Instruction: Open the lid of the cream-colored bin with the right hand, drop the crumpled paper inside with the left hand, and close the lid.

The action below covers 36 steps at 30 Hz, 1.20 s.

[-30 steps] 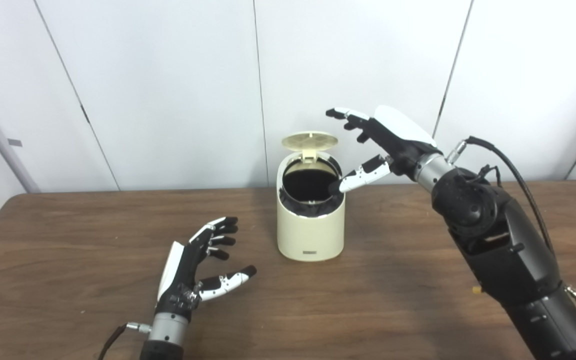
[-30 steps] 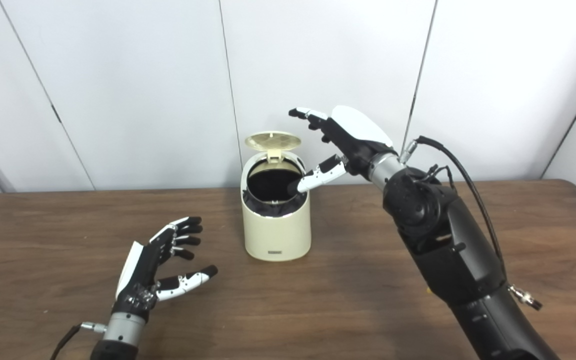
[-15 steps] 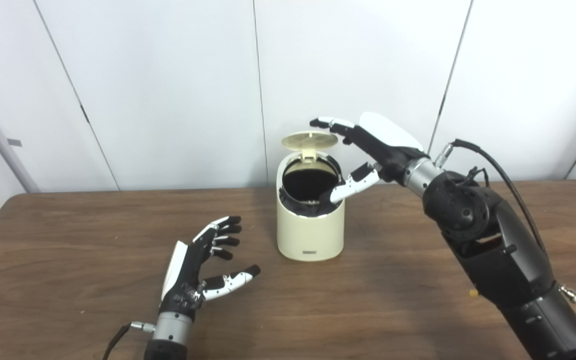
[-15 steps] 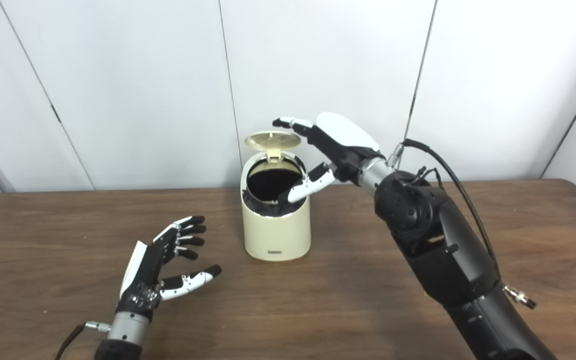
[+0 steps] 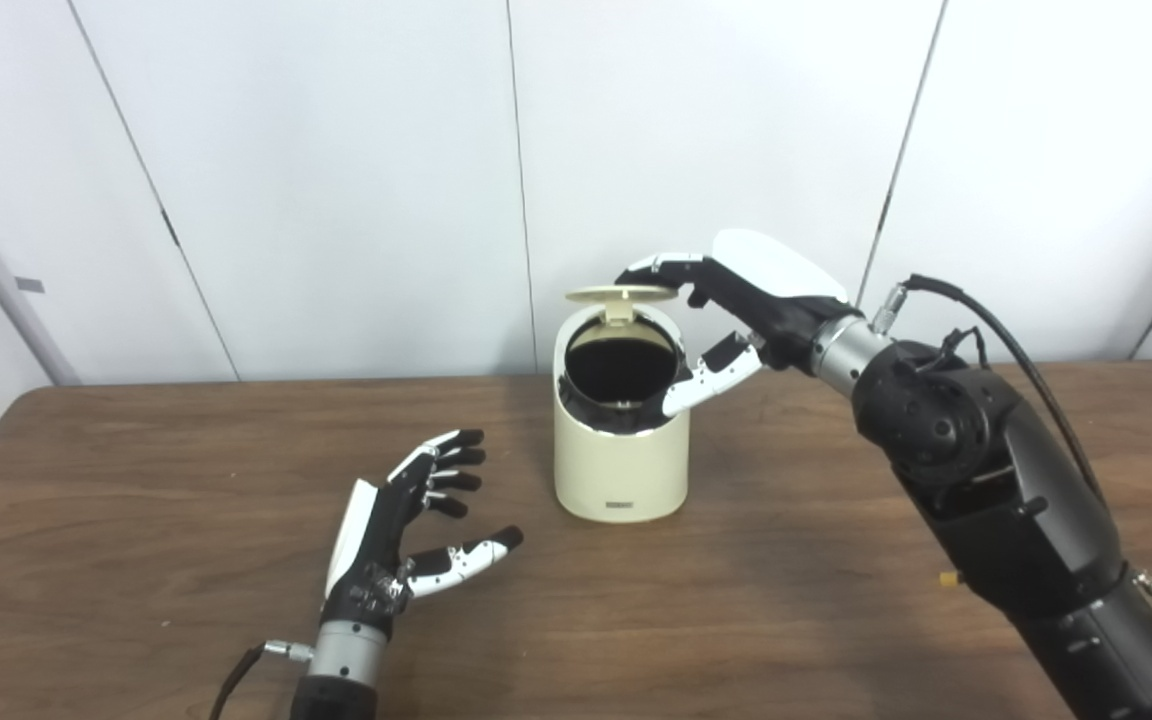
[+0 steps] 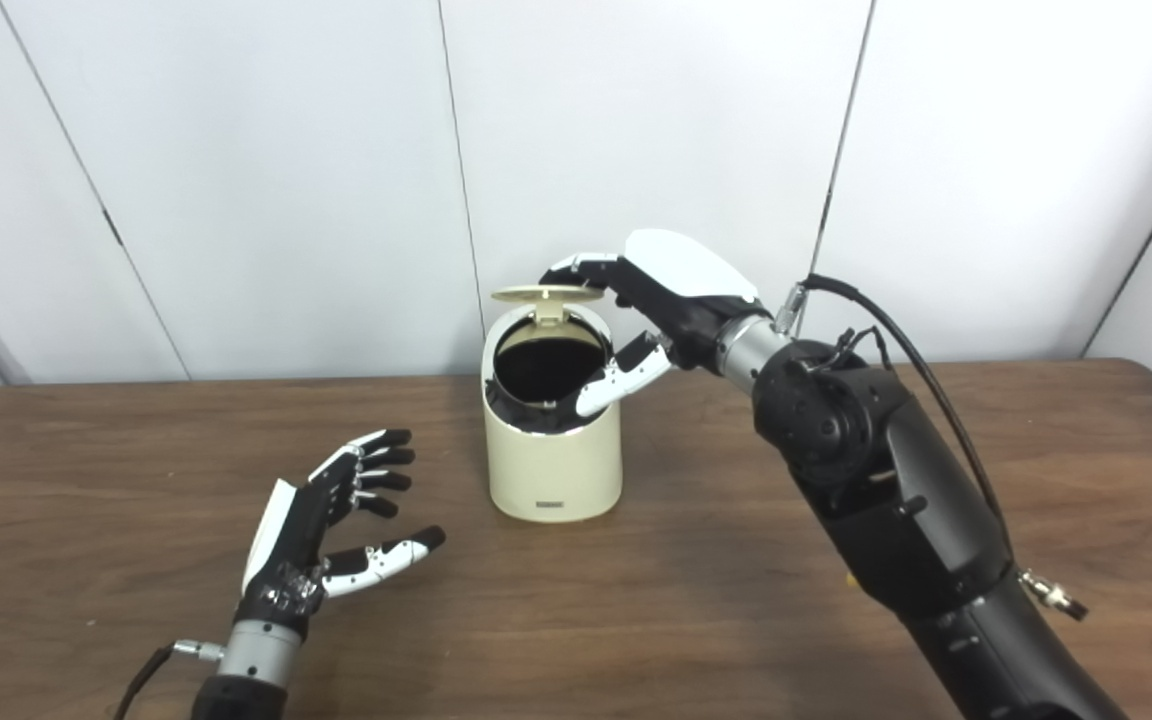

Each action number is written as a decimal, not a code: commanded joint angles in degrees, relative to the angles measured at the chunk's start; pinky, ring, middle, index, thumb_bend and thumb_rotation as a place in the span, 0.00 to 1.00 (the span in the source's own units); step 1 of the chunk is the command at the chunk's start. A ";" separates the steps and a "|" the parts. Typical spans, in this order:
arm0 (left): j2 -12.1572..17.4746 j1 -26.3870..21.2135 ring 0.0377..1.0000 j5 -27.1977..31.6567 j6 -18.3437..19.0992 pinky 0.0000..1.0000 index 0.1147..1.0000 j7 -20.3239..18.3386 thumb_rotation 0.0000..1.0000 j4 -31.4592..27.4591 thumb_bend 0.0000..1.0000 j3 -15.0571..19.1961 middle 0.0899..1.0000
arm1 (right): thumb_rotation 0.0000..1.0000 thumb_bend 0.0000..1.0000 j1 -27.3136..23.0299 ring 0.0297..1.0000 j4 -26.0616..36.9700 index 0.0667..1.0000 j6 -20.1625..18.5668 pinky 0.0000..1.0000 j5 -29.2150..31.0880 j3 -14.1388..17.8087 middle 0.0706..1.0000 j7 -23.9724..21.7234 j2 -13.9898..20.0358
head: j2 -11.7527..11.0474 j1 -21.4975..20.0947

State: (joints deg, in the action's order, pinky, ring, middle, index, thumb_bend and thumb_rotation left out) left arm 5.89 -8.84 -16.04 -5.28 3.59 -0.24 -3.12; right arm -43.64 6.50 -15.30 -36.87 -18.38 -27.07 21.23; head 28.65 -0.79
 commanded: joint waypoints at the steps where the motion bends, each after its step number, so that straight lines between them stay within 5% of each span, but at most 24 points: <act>1: -0.04 -2.26 0.68 -0.30 -0.43 0.59 0.78 0.33 0.07 -2.05 0.73 0.21 0.74 | 0.37 0.89 -2.00 0.82 2.14 0.70 1.86 0.76 -0.50 0.80 0.72 1.10 1.03 | 0.17 0.03; 8: -0.05 -2.27 0.68 -0.16 0.48 0.59 0.78 0.08 0.04 -2.96 0.73 0.16 0.74 | 0.35 0.89 -0.54 0.80 2.09 0.61 5.51 0.74 0.36 2.04 0.64 3.29 0.97 | 0.79 0.12; 20: -0.16 -2.25 0.68 0.10 1.45 0.59 0.78 -0.30 0.04 -4.10 0.73 -0.14 0.74 | 0.36 0.87 1.03 0.82 4.16 0.63 3.92 0.81 0.27 1.78 0.66 0.17 0.59 | 1.78 0.56; 36: -0.58 -2.06 0.69 -0.01 2.00 0.60 0.78 -0.71 0.07 -4.27 0.73 -0.30 0.75 | 0.38 0.87 1.65 0.84 2.49 0.65 7.38 0.87 -3.73 -2.72 0.66 -0.97 -0.15 | 2.57 0.63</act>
State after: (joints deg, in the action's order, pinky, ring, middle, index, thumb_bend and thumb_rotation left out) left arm 5.46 -9.02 -15.95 -2.65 2.49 -2.71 -3.44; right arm -39.54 7.89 -9.10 -40.01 -21.02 -28.06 20.85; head 31.20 -0.09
